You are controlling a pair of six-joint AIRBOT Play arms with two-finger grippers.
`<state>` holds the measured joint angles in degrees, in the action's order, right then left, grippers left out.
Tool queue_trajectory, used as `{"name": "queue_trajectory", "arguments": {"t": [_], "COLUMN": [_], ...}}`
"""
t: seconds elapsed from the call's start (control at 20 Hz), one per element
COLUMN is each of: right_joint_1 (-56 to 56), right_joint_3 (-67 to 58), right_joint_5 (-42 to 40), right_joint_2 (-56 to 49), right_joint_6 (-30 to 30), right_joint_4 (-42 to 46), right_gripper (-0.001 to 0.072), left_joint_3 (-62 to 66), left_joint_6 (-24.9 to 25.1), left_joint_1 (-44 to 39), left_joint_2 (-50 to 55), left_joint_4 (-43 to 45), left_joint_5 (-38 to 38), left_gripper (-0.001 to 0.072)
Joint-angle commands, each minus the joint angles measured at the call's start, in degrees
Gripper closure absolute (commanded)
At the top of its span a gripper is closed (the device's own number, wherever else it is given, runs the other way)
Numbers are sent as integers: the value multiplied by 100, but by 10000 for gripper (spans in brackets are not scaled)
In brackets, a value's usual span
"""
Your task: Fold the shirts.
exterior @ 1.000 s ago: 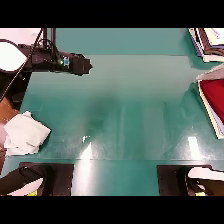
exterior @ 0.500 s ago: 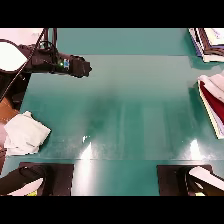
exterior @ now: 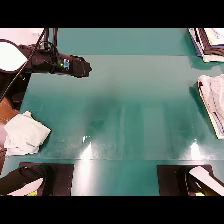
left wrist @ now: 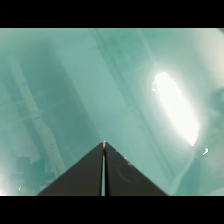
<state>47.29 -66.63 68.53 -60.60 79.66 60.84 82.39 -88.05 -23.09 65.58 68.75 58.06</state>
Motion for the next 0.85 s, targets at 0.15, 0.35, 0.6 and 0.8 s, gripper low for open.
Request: {"name": "queue_trajectory", "arguments": {"t": [0.15,0.35,0.6,0.8], "right_joint_1": [-2894,-4612,-5582,-5674], "right_joint_3": [-822,-1250,-1491,-1491], "right_joint_5": [-17,-39,-61,96], "right_joint_2": [-81,-391,-584,-581], "right_joint_6": [-33,-245,-385,-382], "right_joint_4": [-844,-820,-820,-831], "right_gripper": [93,506,699,699], "left_joint_3": [-2,-2,0,-2], "left_joint_6": [-2,-2,0,0], "left_joint_1": [-2,-2,-2,-2], "left_joint_2": [-2,-2,-2,-2], "left_joint_4": [-7,-9,-11,-15], "left_joint_5": [-70,-214,-326,-326], "left_gripper": [685,685,685,685]}}
